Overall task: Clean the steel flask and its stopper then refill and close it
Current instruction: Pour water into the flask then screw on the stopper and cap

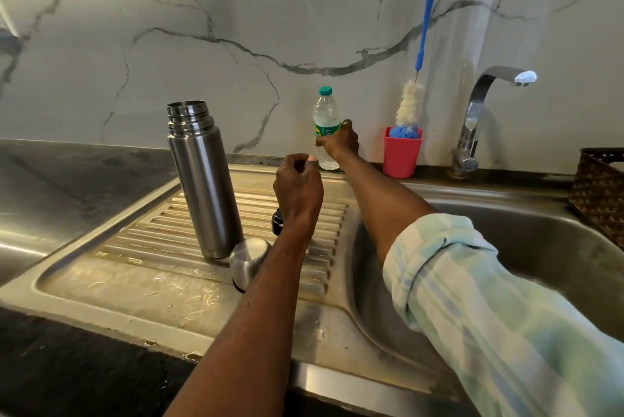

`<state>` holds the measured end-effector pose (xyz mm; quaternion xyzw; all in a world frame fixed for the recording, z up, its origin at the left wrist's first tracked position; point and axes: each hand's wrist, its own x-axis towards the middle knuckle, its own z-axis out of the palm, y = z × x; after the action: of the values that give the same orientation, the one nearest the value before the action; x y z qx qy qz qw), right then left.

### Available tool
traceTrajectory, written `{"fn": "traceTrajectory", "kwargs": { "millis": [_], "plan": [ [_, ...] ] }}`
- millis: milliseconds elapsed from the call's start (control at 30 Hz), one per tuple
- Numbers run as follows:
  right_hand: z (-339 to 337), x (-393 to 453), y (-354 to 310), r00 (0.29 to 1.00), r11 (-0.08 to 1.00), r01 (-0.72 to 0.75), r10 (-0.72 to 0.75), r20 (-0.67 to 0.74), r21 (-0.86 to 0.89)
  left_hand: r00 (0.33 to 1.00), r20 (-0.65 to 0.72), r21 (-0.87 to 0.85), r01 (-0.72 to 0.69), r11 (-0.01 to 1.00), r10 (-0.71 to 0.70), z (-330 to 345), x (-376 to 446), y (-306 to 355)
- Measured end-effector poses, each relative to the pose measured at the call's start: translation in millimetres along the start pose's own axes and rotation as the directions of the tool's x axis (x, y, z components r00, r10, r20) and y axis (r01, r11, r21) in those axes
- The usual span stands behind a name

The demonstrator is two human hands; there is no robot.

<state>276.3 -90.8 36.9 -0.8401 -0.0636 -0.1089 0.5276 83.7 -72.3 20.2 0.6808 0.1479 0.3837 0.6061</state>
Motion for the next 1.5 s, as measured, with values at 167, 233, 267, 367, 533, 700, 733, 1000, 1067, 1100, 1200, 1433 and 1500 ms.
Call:
{"fn": "traceTrajectory", "kwargs": {
  "millis": [167, 233, 267, 367, 533, 700, 733, 1000, 1067, 1100, 1200, 1433, 1500],
  "plan": [
    [-19, -46, -1, 0.998, 0.998, 0.051, -0.052, -0.029, -0.031, 1.000, 0.010, 0.053, -0.029, 0.998, 0.029, 2, -6, 6],
    [-38, -73, 2, 0.998, 0.998, 0.065, -0.065, -0.016, 0.002, 0.999, 0.042, 0.069, -0.038, 0.997, 0.035, 2, -13, 13],
    [-51, -89, 5, 0.997, 0.997, 0.080, -0.080, -0.012, 0.002, 0.997, 0.066, 0.073, -0.036, 0.997, 0.031, 2, -18, 16],
    [-91, -132, 16, 0.990, 0.989, 0.140, -0.141, -0.018, -0.052, 0.983, 0.183, 0.108, -0.002, 0.994, -0.018, 1, -26, 19],
    [-162, -199, 33, 0.989, 0.987, 0.149, -0.149, 0.007, -0.064, 0.854, 0.507, 0.050, 0.107, 0.993, -0.118, 1, -57, 28],
    [-211, -228, 46, 0.968, 0.959, 0.239, -0.223, 0.118, -0.149, 0.744, 0.666, -0.031, 0.098, 0.995, -0.052, 20, -96, 39],
    [-216, -229, 49, 0.967, 0.963, 0.235, -0.218, 0.134, -0.133, 0.750, 0.658, -0.021, 0.101, 0.995, -0.062, 25, -100, 40],
    [-250, -202, 69, 0.946, 0.919, 0.054, 0.077, 0.314, -0.389, 0.838, 0.541, 0.207, -0.048, 0.977, -0.073, 52, -118, 7],
    [-248, -193, 75, 1.000, 0.920, 0.010, 0.002, 0.031, -0.391, 0.829, 0.558, 0.259, -0.132, 0.957, -0.036, 58, -119, 3],
    [-246, -193, 74, 0.996, 0.927, 0.014, -0.044, -0.072, -0.376, 0.826, 0.563, 0.300, -0.181, 0.937, -0.021, 60, -119, -1],
    [-240, -196, 64, 0.988, 0.918, 0.092, -0.133, -0.079, -0.387, 0.809, 0.587, 0.441, -0.325, 0.837, 0.004, 65, -121, -10],
    [-238, -199, 68, 0.980, 0.768, 0.104, -0.187, -0.066, -0.632, 0.764, 0.644, 0.491, -0.458, 0.741, 0.046, 59, -126, -5],
    [-242, -200, 66, 0.982, 0.789, 0.121, -0.184, -0.044, -0.602, 0.760, 0.649, 0.484, -0.449, 0.751, 0.036, 58, -126, -4]
  ]
}}
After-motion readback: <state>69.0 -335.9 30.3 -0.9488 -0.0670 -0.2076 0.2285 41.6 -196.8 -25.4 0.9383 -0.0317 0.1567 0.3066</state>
